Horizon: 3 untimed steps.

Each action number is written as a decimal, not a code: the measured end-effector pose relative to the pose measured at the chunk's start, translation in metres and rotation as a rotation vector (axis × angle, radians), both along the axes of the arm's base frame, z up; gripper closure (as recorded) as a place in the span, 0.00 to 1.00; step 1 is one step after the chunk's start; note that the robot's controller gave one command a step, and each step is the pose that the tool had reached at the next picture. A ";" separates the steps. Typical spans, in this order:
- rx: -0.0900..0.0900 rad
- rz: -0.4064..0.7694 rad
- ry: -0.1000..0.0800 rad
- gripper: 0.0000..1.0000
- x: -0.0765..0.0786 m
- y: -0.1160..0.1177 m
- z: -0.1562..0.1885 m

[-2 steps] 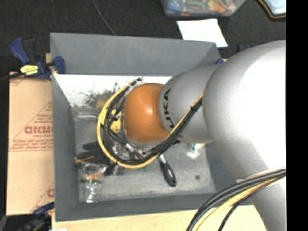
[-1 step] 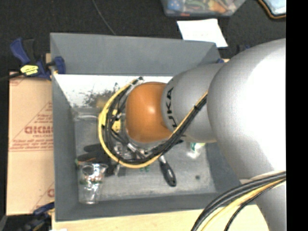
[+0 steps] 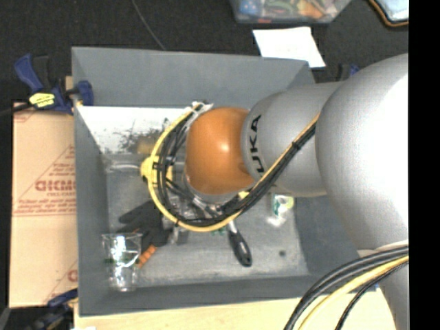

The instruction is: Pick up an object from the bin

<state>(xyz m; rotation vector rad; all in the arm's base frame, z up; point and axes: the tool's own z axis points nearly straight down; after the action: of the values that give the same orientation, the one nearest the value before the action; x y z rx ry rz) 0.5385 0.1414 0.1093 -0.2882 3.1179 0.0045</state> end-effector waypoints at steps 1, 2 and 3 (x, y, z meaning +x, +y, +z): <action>-0.001 -0.057 0.009 1.00 -0.011 -0.003 0.069; -0.001 0.022 0.000 1.00 0.007 0.003 0.088; 0.005 -0.178 -0.004 1.00 0.028 -0.012 0.073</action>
Offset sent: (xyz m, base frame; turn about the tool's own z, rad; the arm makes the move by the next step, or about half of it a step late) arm 0.0053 0.0040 0.0873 -0.0221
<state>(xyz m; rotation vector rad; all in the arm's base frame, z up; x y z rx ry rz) 0.5662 0.1294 0.1822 -0.0101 3.1266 0.0097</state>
